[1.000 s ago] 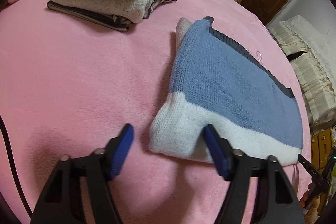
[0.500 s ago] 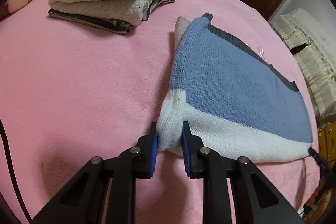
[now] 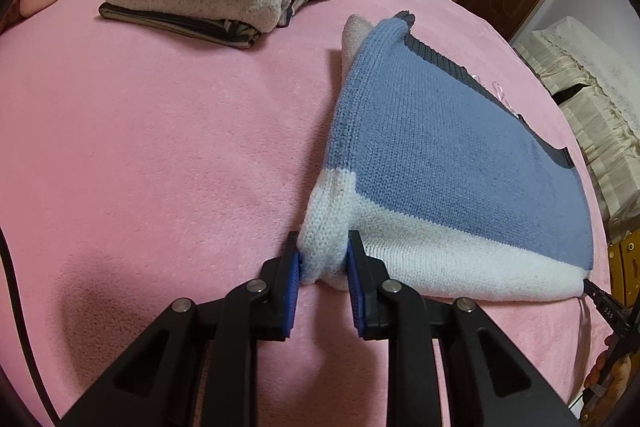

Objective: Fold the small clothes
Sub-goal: 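Press the white folded edge with both grippers to neaten it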

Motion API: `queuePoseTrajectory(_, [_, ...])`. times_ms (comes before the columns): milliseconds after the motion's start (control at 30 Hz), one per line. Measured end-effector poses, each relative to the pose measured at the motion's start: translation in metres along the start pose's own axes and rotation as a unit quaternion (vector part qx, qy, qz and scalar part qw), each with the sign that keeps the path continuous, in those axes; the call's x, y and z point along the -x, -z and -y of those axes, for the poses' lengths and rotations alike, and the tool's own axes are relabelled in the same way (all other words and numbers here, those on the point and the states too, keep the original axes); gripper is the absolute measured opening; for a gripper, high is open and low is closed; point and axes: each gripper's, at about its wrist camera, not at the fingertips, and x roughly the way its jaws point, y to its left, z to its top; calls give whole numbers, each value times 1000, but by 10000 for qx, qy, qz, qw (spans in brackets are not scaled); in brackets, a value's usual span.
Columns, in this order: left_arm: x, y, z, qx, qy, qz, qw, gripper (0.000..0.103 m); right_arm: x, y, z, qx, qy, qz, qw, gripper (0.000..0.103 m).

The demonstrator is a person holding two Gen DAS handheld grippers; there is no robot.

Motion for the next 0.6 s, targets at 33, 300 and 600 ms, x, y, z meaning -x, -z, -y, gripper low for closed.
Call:
queuePoseTrajectory(33, [0,0,-2,50,23,-15,10000,28,1,0,-2,53,36,10,10000,8])
queuePoseTrajectory(300, [10,-2,-4,556,374,-280,9974,57,23,-3,-10,291,418,165,9986,29])
queuePoseTrajectory(600, [39,19,10,678,25,-274,9973,64,46,3,-13,-55,272,183,9994,29])
